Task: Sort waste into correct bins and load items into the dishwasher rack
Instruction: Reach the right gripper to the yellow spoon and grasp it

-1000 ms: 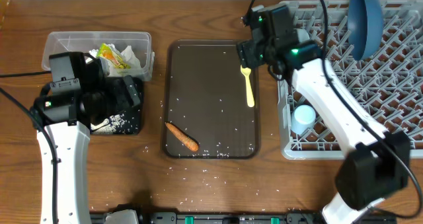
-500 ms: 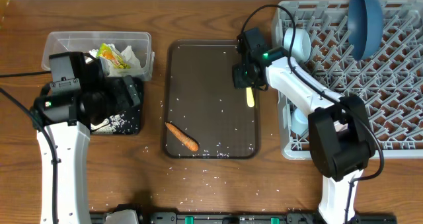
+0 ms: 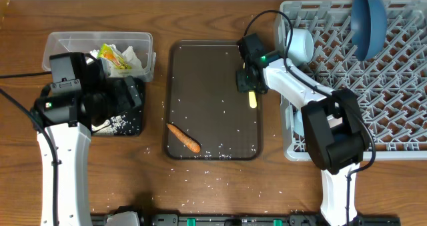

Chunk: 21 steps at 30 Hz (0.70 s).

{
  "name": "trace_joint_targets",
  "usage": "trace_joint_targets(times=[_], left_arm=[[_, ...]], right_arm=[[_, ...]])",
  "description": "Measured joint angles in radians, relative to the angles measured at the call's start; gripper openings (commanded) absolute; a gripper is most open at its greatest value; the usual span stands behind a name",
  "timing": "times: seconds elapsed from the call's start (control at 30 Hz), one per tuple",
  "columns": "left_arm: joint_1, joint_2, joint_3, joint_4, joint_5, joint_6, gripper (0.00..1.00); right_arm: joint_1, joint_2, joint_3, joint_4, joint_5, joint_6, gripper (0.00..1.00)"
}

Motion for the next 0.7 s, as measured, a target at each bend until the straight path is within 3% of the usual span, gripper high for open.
trace_joint_targets(times=[0.23,0.7], left_arm=[[0.0,0.0,0.0,0.0,0.0,0.0,0.93],[0.0,0.0,0.0,0.0,0.0,0.0,0.93]], right_arm=[[0.0,0.0,0.0,0.001,0.009,0.003,0.01],[0.001,-0.004,0.011,0.011,-0.018,0.006,0.01]])
